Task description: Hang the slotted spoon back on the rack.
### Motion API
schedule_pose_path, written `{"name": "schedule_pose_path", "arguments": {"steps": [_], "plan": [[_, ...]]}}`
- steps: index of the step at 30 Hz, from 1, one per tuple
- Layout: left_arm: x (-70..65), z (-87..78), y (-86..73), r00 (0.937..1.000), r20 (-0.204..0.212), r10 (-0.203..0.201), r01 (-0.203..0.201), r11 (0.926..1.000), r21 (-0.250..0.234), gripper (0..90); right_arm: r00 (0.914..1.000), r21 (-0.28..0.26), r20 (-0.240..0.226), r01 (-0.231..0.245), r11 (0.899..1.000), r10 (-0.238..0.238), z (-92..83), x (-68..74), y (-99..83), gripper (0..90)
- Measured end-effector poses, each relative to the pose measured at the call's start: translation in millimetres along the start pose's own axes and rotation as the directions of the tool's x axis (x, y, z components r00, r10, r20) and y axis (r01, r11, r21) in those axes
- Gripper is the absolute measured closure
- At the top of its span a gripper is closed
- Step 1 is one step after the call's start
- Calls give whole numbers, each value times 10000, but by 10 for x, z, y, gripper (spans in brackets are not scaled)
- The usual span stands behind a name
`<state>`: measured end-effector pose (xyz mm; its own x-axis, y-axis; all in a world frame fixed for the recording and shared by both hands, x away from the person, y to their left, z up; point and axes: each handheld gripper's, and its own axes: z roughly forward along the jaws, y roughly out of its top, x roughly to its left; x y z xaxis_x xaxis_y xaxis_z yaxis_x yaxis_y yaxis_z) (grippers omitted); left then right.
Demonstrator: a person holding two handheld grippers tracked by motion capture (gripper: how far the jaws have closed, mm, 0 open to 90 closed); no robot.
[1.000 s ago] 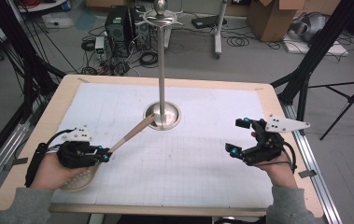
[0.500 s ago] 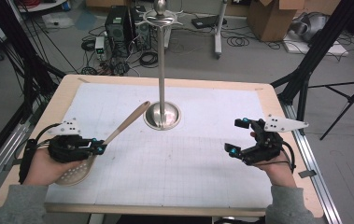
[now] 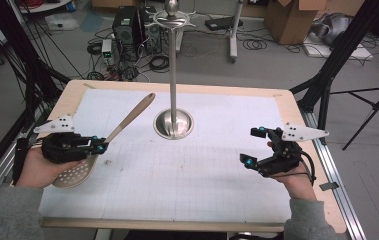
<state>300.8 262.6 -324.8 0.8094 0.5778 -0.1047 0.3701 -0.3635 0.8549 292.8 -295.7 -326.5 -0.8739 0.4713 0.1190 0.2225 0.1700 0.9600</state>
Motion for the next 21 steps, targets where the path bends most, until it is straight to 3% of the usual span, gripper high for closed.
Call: {"name": "schedule_pose_path", "arguments": {"steps": [9,21], "plan": [[25,-19,237,9998,-144,130,-131,9999,-44,781,10000,-71,-13,-29,10000,29,-11,1,3,2],[92,-112,490,9999,-149,60,-68,9984,-566,781,10000,-112,-25,-75,9999,74,-24,-3,2,2]]}}
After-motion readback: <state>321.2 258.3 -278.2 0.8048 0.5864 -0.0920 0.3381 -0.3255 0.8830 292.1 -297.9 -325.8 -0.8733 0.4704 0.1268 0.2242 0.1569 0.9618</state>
